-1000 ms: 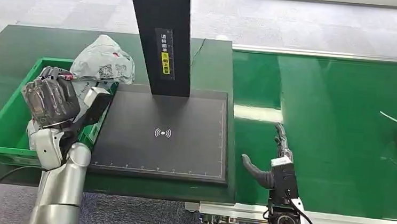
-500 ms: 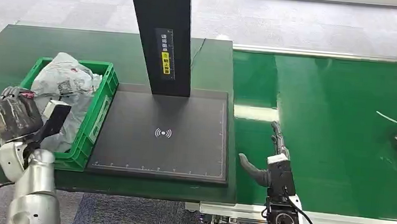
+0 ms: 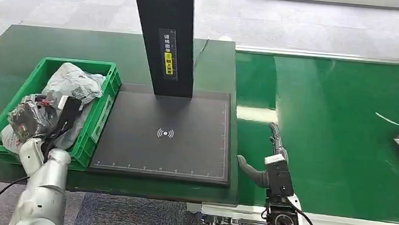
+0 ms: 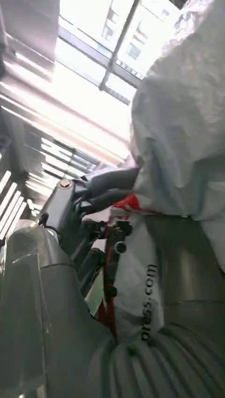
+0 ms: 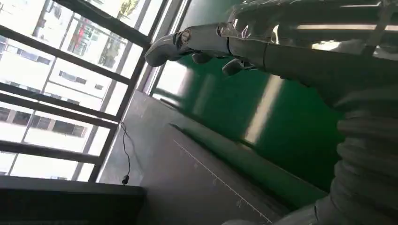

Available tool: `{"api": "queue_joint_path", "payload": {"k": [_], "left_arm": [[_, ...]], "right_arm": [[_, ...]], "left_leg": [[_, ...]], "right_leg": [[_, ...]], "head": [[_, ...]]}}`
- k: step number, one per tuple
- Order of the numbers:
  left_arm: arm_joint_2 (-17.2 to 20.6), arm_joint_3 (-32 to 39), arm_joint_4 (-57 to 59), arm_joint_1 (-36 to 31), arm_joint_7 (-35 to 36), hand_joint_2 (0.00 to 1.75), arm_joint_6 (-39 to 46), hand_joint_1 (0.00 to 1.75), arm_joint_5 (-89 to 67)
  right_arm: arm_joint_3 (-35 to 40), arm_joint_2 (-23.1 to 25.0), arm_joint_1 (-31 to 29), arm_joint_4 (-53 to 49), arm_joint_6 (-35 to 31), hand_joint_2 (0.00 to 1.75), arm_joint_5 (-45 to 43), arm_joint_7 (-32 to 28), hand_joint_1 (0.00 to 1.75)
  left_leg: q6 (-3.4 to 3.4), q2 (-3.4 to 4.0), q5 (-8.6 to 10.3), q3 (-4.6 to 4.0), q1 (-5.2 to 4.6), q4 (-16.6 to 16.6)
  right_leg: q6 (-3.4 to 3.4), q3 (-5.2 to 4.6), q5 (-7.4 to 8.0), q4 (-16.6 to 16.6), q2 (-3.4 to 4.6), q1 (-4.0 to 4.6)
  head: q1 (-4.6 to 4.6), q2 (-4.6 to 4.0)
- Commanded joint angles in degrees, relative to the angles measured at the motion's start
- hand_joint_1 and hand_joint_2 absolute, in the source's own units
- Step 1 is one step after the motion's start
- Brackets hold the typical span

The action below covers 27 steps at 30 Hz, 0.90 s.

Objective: Moved the parcel from conveyor to table for the left to box.

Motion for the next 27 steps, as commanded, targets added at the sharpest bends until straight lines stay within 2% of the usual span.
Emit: {"api": "queue_joint_path", "payload": {"k": [1,2,3,4,5,7,9,13,14,16,18,19,21,22,24,26,27], "left_arm": [[1.9,-15.6,4.0,2.1,-2.7,1.75,4.6,0.00,13.7],[0.1,-14.9,-3.8,4.1,-13.1,1.75,5.8,0.00,26.8],[-1.2,-13.6,-7.5,5.1,-19.4,1.75,5.8,0.00,40.8],[-1.3,-13.8,-7.6,5.2,-19.4,1.75,5.8,0.00,41.0],[-3.1,-12.3,-13.0,6.3,-25.2,1.75,5.8,0.00,47.4],[-2.6,-14.1,-14.4,7.5,-25.5,1.75,5.8,0.00,51.0],[-3.0,-17.8,-19.4,9.8,-28.9,1.75,5.8,0.00,58.9],[-3.3,-22.4,-23.2,11.9,-29.5,1.75,5.8,0.00,63.0],[-2.8,-25.9,-26.3,13.6,-29.3,1.75,3.8,0.00,68.8],[-2.2,-28.5,-28.5,14.7,-28.3,1.75,5.1,0.00,70.6],[-1.5,-31.8,-30.9,16.0,-27.5,1.75,2.4,0.00,74.7],[-0.1,-36.1,-33.4,17.7,-24.4,1.75,-2.5,0.00,76.4],[0.1,-38.7,-34.5,18.7,-22.8,1.75,-3.9,0.00,75.6],[1.9,-42.7,-34.4,19.3,-20.3,1.75,-9.0,0.00,74.0],[1.9,-44.9,-34.3,20.1,-19.9,1.75,-12.3,0.00,73.9],[2.5,-48.1,-34.0,21.2,-18.7,1.75,-20.6,0.00,74.8],[2.2,-48.8,-33.7,21.7,-18.7,1.75,-21.7,0.00,74.7]], "right_arm": [[-1.1,1.4,-0.7,2.2,1.0,1.75,0.9,0.5,0.00],[-1.2,1.5,-0.5,2.1,1.1,1.75,1.1,0.3,0.00],[-1.3,1.7,-0.4,2.1,1.0,1.75,1.2,0.2,0.00],[-1.2,1.7,-0.4,2.1,0.9,1.75,1.3,0.2,0.00],[-1.1,1.8,-0.4,2.2,0.8,1.75,1.3,0.0,0.00],[-1.0,1.8,-0.5,2.6,0.6,1.75,1.2,-0.3,0.00],[-1.1,1.8,0.0,2.6,0.1,1.75,0.7,-0.9,0.00],[-1.0,1.7,0.3,2.4,0.1,1.75,0.4,-1.2,0.00],[-0.7,1.4,0.6,2.3,0.1,1.75,0.6,-1.2,0.00],[-0.6,1.3,0.8,2.2,0.1,1.75,0.7,-1.3,0.00],[-0.8,1.1,0.8,2.3,-0.1,1.75,0.8,-1.4,0.00],[-1.3,1.1,0.9,1.9,-0.1,1.75,0.4,-1.6,0.00],[-1.5,1.1,1.0,1.6,0.3,1.75,0.2,-1.7,0.00],[-1.6,1.1,0.7,1.6,1.5,1.75,-1.1,-2.5,0.00],[-1.4,1.2,0.1,2.1,2.4,1.75,-1.9,-3.0,0.00],[-0.6,1.3,-0.9,3.1,5.4,1.75,-4.1,-3.9,0.00],[0.0,1.3,-1.4,3.8,6.1,1.75,-4.5,-4.1,0.00]], "left_leg": [[0.03,-0.34,0.20,0.00,-0.02,-0.1],[0.02,-0.38,0.22,-0.01,0.00,-0.1],[0.02,-0.31,0.31,-0.04,0.00,-0.1],[0.04,-0.27,0.32,-0.08,0.01,0.0],[0.03,-0.22,0.38,-0.12,0.02,-0.1],[0.05,-0.18,0.36,-0.20,0.06,0.0],[0.02,0.12,0.33,-0.07,0.03,0.0],[0.00,-0.01,0.33,-0.11,0.04,0.0],[0.00,-0.05,0.33,-0.14,0.03,0.0],[0.00,0.04,0.31,-0.19,0.04,0.0],[0.00,0.05,0.30,-0.23,0.04,0.0],[-0.03,0.07,0.29,-0.25,0.03,0.0],[-0.02,0.04,0.30,-0.28,0.01,0.0],[-0.02,0.06,0.30,-0.25,0.01,0.0],[-0.03,0.04,0.31,-0.28,0.00,0.0],[-0.02,0.02,0.31,-0.26,-0.02,0.0],[-0.02,0.07,0.31,-0.23,-0.01,-0.1]], "right_leg": [[0.01,0.13,0.03,-0.1,-0.37,-0.02],[0.03,0.16,0.02,-0.1,-0.38,0.00],[0.03,0.15,0.09,-0.1,-0.31,0.01],[0.01,0.12,0.11,-0.1,-0.28,0.02],[0.01,0.09,0.19,-0.1,-0.23,0.03],[0.05,0.03,0.25,-0.1,-0.22,0.07],[-0.04,0.04,0.33,-0.1,-0.03,0.05],[-0.06,-0.03,0.29,-0.1,-0.07,0.06],[-0.05,-0.07,0.29,-0.1,-0.10,0.04],[-0.05,-0.12,0.30,-0.1,-0.03,0.05],[-0.04,-0.17,0.31,-0.1,0.01,0.05],[-0.04,-0.21,0.30,0.0,0.05,0.05],[-0.04,-0.23,0.30,0.0,0.03,0.02],[-0.04,-0.21,0.30,-0.1,0.06,0.02],[-0.04,-0.24,0.30,0.0,0.05,0.01],[-0.04,-0.22,0.29,-0.1,0.02,-0.01],[-0.04,-0.19,0.32,-0.1,0.07,0.00]], "head": [[0.00,0.00],[0.00,0.00],[0.00,0.00],[-0.02,0.00],[0.00,0.00],[-0.02,0.00],[0.02,0.00],[0.00,0.00],[0.00,0.00],[0.00,0.00],[0.00,0.00],[0.00,0.00],[0.00,0.00],[0.00,0.00],[0.00,0.00],[0.00,0.00],[0.00,0.00]]}}
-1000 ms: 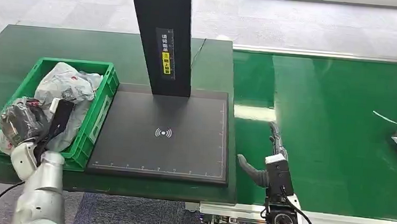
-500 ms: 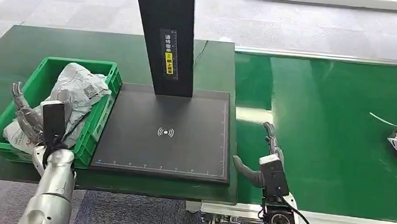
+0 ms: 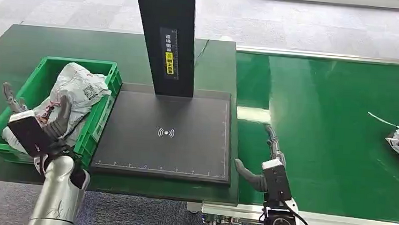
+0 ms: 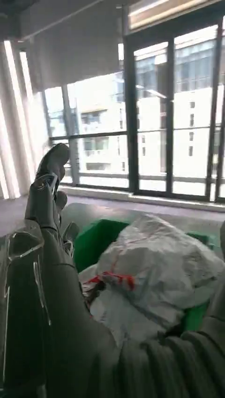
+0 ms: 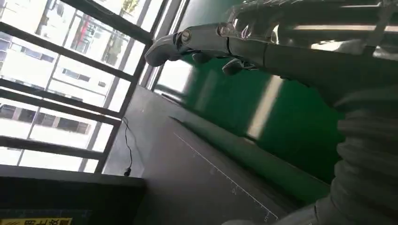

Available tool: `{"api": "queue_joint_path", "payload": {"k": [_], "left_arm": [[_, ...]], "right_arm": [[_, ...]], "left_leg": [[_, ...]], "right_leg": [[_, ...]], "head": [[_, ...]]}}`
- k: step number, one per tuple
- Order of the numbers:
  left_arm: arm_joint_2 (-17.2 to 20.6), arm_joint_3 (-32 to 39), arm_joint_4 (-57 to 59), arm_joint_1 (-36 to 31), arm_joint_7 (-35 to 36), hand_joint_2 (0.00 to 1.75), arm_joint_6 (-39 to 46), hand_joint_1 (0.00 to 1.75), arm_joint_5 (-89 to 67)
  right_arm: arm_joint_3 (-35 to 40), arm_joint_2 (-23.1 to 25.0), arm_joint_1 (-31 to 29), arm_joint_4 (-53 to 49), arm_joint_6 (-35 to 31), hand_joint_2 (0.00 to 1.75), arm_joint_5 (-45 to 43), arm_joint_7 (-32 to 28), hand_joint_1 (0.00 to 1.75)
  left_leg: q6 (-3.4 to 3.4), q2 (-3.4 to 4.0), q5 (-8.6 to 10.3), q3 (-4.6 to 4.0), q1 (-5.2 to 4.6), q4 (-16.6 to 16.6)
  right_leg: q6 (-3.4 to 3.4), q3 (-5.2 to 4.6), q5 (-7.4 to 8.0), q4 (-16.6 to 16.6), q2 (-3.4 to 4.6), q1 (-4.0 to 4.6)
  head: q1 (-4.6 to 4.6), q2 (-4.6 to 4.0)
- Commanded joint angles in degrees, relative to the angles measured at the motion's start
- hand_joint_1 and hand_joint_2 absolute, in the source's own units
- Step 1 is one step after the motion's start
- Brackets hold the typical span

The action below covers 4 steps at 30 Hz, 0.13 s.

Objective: Moved the parcel from conveyor to table for the left to box.

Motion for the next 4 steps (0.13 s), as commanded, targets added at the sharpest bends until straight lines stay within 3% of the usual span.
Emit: {"api": "queue_joint_path", "payload": {"k": [1,3,4], "left_arm": [[3.9,-18.4,-2.5,5.2,3.8,1.75,-19.1,0.00,1.0],[3.3,-19.7,-1.1,5.6,4.6,1.75,-22.9,0.00,3.0],[3.5,-20.6,0.4,5.6,7.6,1.75,-28.9,0.00,7.2]], "right_arm": [[1.1,0.5,-3.4,4.4,6.5,1.75,-5.0,-2.3,0.00],[2.0,0.8,-4.1,5.3,7.1,1.75,-5.3,-2.4,0.00],[2.7,0.9,-4.7,6.1,7.2,1.75,-5.5,-2.4,0.00]], "left_leg": [[0.02,0.13,-0.01,0.08,-0.03,-0.1],[0.01,0.16,-0.02,0.08,-0.01,-0.1],[0.01,0.14,-0.02,0.09,-0.03,-0.1]], "right_leg": [[0.00,0.05,0.03,-0.1,0.13,-0.02],[-0.01,0.06,0.03,-0.1,0.16,-0.01],[-0.01,0.06,0.01,-0.1,0.12,-0.02]], "head": [[0.00,0.00],[0.00,0.00],[0.00,0.00]]}}
